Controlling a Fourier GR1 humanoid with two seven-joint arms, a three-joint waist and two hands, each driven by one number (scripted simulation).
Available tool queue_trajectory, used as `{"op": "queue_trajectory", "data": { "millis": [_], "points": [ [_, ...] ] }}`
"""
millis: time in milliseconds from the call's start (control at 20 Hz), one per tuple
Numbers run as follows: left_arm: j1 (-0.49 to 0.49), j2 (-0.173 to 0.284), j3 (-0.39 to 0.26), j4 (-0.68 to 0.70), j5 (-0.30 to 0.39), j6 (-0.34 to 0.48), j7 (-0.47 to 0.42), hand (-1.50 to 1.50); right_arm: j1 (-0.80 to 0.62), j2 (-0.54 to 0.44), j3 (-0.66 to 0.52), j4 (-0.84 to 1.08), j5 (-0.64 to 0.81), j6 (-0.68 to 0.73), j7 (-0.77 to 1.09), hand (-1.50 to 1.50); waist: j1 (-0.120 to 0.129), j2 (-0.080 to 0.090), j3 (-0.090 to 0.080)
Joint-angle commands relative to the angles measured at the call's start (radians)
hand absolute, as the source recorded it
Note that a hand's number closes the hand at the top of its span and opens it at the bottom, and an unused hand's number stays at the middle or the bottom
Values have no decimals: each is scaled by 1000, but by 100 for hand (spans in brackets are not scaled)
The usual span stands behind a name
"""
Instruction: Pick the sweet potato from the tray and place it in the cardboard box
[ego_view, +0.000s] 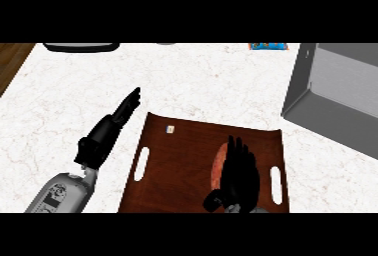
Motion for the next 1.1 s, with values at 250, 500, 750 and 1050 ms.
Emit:
{"op": "queue_trajectory", "data": {
  "millis": [250,500,750,1050],
  "points": [
    [17,4,31,-26,-11,-24,13,0,-57,15,6,111,-6,-44,215,-150,4,0,0],
    [8,-71,-1,11,-53,7,15,0,-24,15,4,117,-1,-49,173,-150,-5,0,0],
    [13,-29,44,-33,-37,-45,42,0,-34,15,-36,145,-11,-2,112,150,-2,-1,0],
    [36,-16,77,-52,-28,-76,28,0,-39,15,14,201,121,-92,104,150,2,-2,0]
  ]
}}
